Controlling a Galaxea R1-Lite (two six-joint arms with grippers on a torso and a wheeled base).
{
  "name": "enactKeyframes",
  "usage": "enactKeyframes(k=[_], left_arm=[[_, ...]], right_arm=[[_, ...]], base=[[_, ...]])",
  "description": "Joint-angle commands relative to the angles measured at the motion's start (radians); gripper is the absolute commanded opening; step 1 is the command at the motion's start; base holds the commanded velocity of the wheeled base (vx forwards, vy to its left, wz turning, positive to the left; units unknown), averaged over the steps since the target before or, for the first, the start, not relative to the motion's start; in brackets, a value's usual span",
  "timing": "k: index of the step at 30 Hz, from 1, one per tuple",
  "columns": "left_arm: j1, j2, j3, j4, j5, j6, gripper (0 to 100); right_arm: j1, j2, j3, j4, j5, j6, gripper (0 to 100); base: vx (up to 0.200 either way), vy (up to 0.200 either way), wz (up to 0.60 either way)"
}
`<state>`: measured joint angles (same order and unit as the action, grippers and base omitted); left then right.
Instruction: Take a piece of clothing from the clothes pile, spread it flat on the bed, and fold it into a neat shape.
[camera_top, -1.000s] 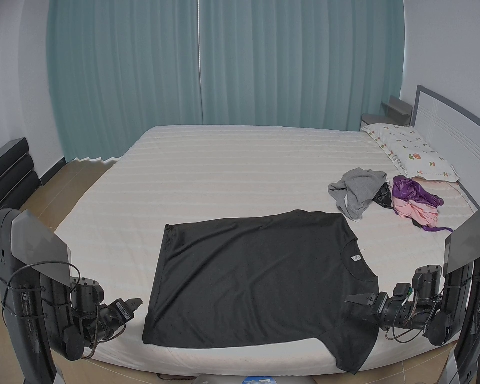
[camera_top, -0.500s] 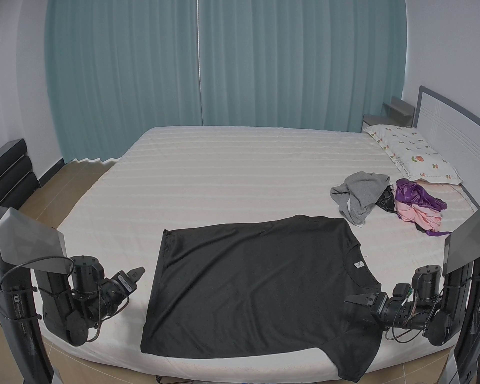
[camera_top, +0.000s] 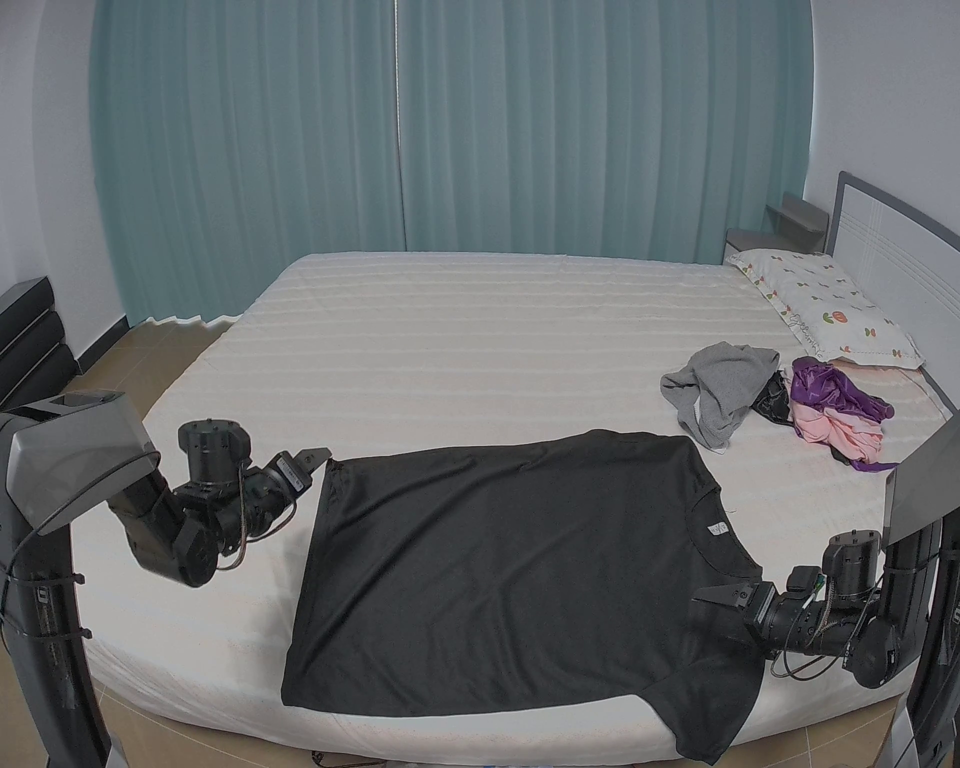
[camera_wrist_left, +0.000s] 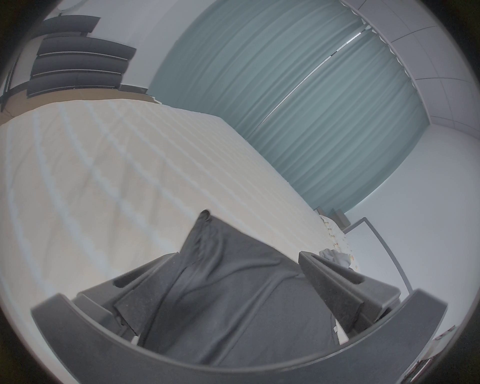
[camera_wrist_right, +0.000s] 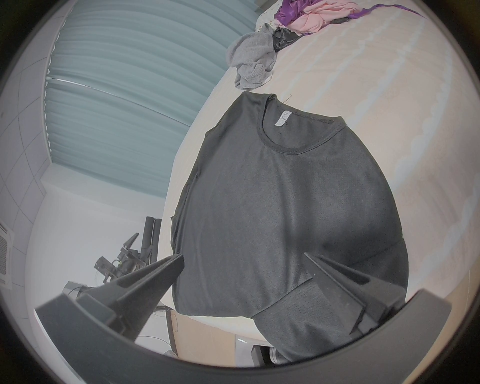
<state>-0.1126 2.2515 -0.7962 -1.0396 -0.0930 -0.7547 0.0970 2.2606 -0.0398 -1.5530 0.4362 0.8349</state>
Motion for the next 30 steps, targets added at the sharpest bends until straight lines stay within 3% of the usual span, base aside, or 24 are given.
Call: enactKeyframes(k=[1, 3, 6, 10, 30], left_arm=[[-0.004, 0.172, -0.362, 0.217, -0.059, -0.009, 100], [-0.006, 0.192, -0.402, 0.245, -0.057, -0.009, 100], [-0.009, 0.261, -0.572, 0.371, -0.051, -0.009, 100], [-0.012, 0.315, -0.663, 0.394, -0.044, -0.017, 100], [-0.007, 0.450, -0.828, 0.400, 0.004, -0.015, 100]], right_arm=[[-0.011, 0.054, -0.019, -0.016, 0.001, -0.005, 100], [-0.011, 0.054, -0.019, -0.016, 0.003, -0.005, 100], [-0.010, 0.056, -0.017, -0.016, 0.003, -0.007, 100], [-0.003, 0.057, -0.012, -0.016, 0.001, -0.007, 100], [0.000, 0.057, -0.006, -0.016, 0.001, -0.007, 100]], base=[[0.000, 0.000, 0.00], [0.000, 0.000, 0.00], [0.000, 0.000, 0.00], [0.000, 0.000, 0.00], [0.000, 0.000, 0.00]])
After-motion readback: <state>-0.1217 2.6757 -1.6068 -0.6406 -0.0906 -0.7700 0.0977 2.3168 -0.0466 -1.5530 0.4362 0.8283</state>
